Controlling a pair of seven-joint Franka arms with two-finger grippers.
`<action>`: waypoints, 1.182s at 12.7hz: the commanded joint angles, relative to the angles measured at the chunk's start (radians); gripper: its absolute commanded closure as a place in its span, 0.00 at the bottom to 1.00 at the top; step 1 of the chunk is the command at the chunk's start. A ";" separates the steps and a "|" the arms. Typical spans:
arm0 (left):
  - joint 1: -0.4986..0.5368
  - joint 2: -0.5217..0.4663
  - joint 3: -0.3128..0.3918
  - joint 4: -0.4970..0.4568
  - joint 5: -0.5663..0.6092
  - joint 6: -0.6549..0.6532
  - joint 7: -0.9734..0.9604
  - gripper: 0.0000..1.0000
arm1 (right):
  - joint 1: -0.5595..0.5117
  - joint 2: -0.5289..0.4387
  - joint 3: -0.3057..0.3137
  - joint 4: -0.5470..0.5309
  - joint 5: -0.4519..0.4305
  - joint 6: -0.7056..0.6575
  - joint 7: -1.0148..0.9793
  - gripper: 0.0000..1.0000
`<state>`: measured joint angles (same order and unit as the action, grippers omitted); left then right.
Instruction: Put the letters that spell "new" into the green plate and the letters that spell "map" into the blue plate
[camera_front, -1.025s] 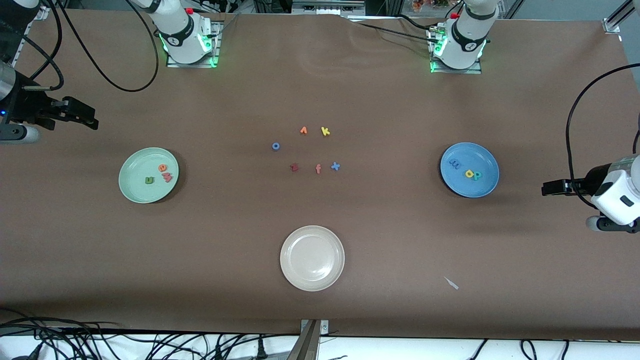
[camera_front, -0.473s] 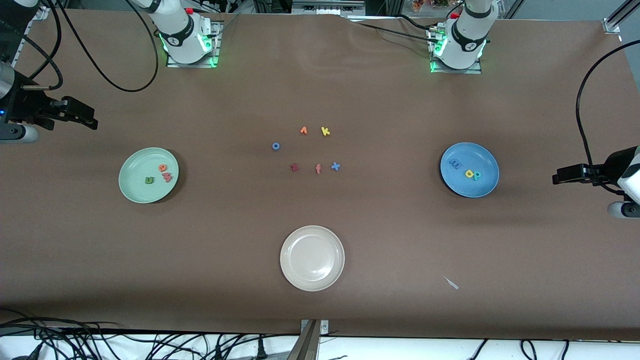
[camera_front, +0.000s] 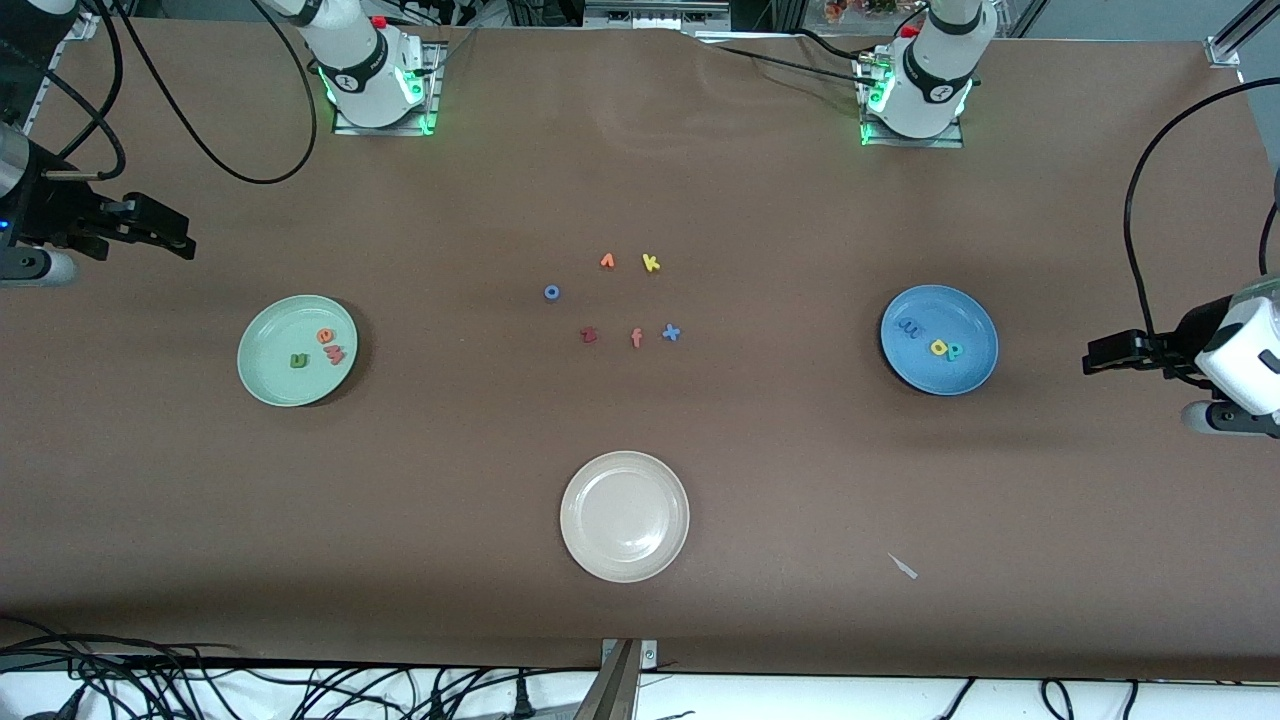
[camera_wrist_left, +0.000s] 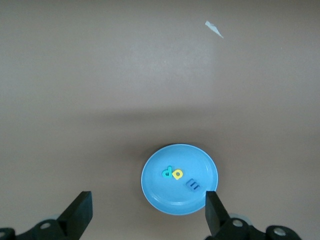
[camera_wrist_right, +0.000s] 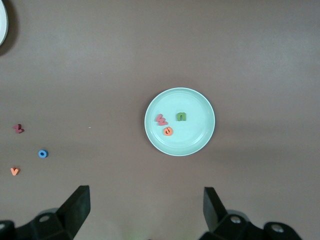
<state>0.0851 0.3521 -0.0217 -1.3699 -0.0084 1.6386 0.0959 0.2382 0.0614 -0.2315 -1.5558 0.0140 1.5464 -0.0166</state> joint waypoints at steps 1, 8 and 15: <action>0.021 -0.055 -0.004 -0.075 -0.036 0.038 0.065 0.00 | 0.000 0.006 0.003 0.023 -0.009 -0.006 0.010 0.00; -0.066 -0.054 0.063 -0.087 -0.041 0.043 0.104 0.02 | 0.000 0.006 0.003 0.023 -0.008 -0.006 0.010 0.00; -0.146 -0.073 0.171 -0.123 -0.085 0.058 0.113 0.02 | 0.000 0.008 0.003 0.023 -0.009 -0.006 0.010 0.00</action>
<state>-0.0525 0.3098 0.1341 -1.4498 -0.0626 1.6769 0.1819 0.2382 0.0614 -0.2315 -1.5556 0.0140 1.5465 -0.0161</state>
